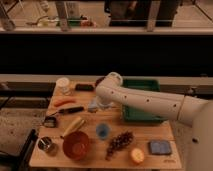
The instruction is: Place fork in table surface
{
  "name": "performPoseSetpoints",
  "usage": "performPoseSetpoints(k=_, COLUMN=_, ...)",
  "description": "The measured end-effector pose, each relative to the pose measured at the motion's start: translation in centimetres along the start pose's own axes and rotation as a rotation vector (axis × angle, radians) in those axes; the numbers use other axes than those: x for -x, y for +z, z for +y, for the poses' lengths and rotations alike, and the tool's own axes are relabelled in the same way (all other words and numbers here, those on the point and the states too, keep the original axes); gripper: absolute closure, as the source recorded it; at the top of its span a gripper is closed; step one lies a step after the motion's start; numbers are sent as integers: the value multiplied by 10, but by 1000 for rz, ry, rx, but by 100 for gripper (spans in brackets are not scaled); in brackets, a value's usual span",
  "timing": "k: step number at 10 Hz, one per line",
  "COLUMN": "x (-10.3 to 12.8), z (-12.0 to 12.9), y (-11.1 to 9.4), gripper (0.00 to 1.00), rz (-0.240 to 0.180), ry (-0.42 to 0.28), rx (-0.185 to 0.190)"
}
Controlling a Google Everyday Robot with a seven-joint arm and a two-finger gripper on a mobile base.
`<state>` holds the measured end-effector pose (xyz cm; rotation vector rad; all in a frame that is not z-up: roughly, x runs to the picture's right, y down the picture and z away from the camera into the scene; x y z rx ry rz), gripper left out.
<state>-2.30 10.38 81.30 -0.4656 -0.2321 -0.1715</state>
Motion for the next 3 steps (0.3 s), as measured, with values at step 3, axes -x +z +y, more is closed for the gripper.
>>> performPoseSetpoints(k=3, x=-5, z=1, y=7, gripper=100, rz=-1, ry=7, rx=12)
